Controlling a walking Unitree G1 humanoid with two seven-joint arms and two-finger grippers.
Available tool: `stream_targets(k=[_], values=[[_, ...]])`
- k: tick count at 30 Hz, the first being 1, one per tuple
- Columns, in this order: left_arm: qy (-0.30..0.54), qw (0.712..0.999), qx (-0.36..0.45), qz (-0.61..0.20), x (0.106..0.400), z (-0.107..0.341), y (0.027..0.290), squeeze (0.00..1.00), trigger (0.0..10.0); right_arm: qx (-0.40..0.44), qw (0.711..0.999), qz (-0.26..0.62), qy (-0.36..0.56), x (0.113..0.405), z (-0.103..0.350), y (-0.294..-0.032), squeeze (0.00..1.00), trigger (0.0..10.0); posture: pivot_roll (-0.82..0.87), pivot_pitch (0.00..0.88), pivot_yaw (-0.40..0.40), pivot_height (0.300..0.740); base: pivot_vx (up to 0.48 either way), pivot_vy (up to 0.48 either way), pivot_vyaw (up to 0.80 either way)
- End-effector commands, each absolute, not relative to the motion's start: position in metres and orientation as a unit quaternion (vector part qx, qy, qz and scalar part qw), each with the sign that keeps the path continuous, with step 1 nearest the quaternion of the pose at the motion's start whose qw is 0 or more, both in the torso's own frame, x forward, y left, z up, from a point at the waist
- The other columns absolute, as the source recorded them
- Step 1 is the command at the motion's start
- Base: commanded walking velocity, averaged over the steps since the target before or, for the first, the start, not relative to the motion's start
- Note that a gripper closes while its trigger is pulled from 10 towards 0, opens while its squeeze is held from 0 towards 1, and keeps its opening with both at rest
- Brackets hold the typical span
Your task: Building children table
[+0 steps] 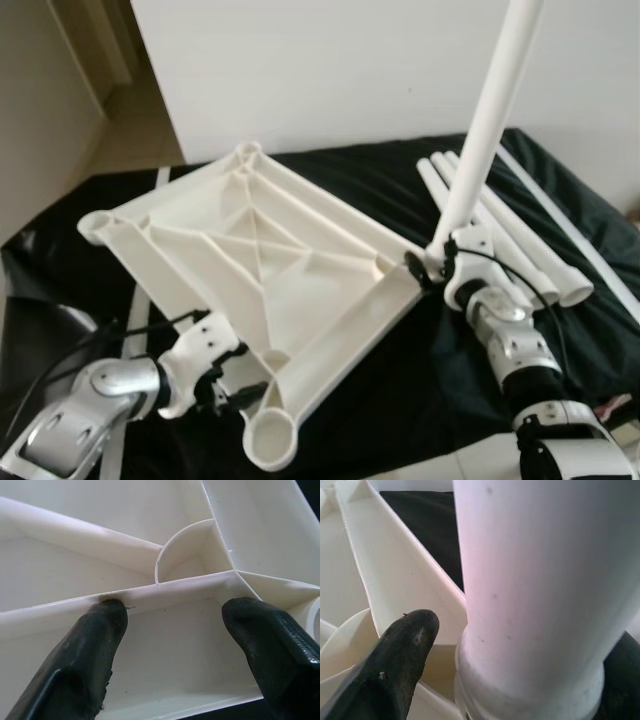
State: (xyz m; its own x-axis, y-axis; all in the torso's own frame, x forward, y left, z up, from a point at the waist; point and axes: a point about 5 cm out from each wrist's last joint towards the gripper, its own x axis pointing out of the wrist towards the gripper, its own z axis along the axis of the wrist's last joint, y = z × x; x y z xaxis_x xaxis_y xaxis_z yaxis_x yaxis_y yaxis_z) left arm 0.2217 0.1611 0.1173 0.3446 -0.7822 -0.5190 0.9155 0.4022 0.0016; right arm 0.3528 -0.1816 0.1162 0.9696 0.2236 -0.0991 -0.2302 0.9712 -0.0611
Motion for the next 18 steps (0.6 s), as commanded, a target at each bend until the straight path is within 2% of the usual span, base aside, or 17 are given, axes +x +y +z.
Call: stream_targets(k=[1,9,11,14,18], values=[[0.175,0.751,0.103,-0.629,0.207,0.126,0.122,0.0,10.0,-0.029,0.979,0.193,0.05,0.353,0.111,-0.142,0.0,10.0,0.04,0.0,-0.002,0.74,0.0,0.0,0.0],[0.168,0.768,0.099,-0.61,0.211,0.132,0.132,0.0,10.0,-0.029,0.981,0.185,0.044,0.351,0.109,-0.151,0.0,10.0,0.05,0.0,-0.007,0.74,0.0,0.0,0.0],[0.146,0.791,0.096,-0.587,0.223,0.146,0.146,0.0,10.0,-0.025,0.983,0.18,0.032,0.346,0.108,-0.16,0.0,10.0,0.05,0.0,-0.007,0.74,0.0,0.0,0.0],[0.138,0.799,0.094,-0.577,0.228,0.153,0.153,0.0,10.0,-0.023,0.984,0.177,0.025,0.344,0.108,-0.164,0.0,10.0,0.04,0.0,-0.005,0.74,0.0,0.0,0.0],[0.111,0.825,0.108,-0.543,0.24,0.17,0.169,0.0,10.0,-0.021,0.985,0.173,0.01,0.337,0.107,-0.173,0.0,10.0,0.03,0.003,0.001,0.74,0.0,0.0,0.0]])
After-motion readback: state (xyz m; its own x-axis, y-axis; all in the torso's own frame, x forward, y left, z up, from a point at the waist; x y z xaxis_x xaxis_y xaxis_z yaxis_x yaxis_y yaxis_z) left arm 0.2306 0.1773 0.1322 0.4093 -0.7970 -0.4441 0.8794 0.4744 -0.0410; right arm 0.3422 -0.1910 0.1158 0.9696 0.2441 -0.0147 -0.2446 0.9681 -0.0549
